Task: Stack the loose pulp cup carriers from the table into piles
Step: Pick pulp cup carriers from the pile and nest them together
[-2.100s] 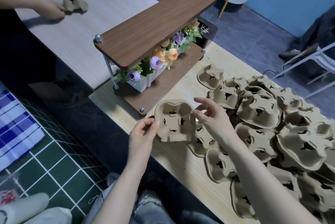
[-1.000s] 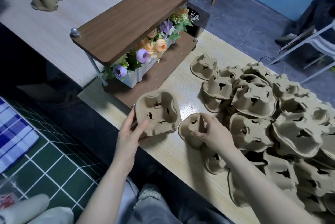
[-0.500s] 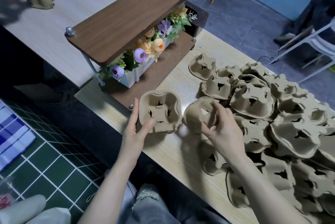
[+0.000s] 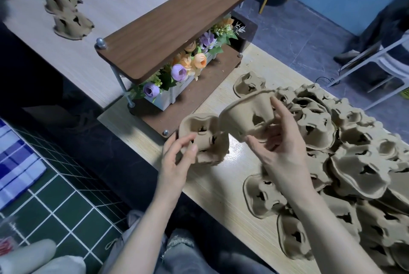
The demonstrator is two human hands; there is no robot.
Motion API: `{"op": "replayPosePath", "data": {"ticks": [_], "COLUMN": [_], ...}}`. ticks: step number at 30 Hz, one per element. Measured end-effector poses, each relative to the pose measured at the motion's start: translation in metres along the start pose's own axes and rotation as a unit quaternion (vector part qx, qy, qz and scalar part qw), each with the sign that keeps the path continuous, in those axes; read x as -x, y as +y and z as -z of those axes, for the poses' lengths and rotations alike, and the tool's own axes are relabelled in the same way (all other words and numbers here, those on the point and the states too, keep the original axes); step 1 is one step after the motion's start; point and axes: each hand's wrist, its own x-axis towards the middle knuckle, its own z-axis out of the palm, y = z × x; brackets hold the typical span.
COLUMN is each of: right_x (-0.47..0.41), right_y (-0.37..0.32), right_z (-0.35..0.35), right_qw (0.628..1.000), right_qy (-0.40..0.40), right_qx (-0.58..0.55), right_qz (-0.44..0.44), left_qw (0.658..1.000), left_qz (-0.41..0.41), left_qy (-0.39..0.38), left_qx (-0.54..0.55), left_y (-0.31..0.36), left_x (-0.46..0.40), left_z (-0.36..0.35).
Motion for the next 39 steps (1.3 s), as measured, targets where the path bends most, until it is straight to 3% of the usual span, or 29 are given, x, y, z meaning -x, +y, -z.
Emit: {"op": "replayPosePath", "data": {"ticks": [5,9,15,17,20,22,24,30,39], "right_x": [0.014,0.03,0.037,0.04,0.038,0.028,0.012,-0.024,0.002], "right_y": [-0.004,0.0,0.007,0.006,-0.002,-0.009,-0.013,-0.018,-0.016], "right_z": [-0.022,-0.033,-0.027,-0.025,-0.02,-0.016,-0.012,-0.025,-0.04], "right_qw": [0.985,0.97,0.955,0.974,0.999,0.987,0.972,0.966,0.926], "right_qy": [-0.063,-0.122,-0.131,-0.104,-0.02,0.008,-0.01,-0.069,-0.028], "right_qx": [0.095,0.133,0.125,0.076,-0.042,-0.121,-0.154,-0.14,-0.201], "right_qz": [0.129,0.163,0.233,0.189,0.029,-0.103,-0.178,-0.206,-0.318], "left_qw": [0.994,0.982,0.987,0.984,0.983,0.984,0.985,0.99,0.988], "left_qz": [0.06,0.142,0.127,0.134,0.136,0.135,0.132,0.111,0.078], "left_qy": [0.002,0.038,0.024,0.035,0.035,0.027,0.017,0.007,0.05], "left_qx": [0.087,0.119,0.095,0.108,0.114,0.114,0.109,0.088,0.122], "left_y": [0.008,0.018,0.023,0.022,0.023,0.023,0.022,0.022,0.018], "left_x": [-0.002,-0.008,-0.009,-0.01,-0.011,-0.011,-0.011,-0.012,-0.007], "left_z": [0.006,0.013,0.013,0.013,0.012,0.014,0.016,0.017,0.01]}}
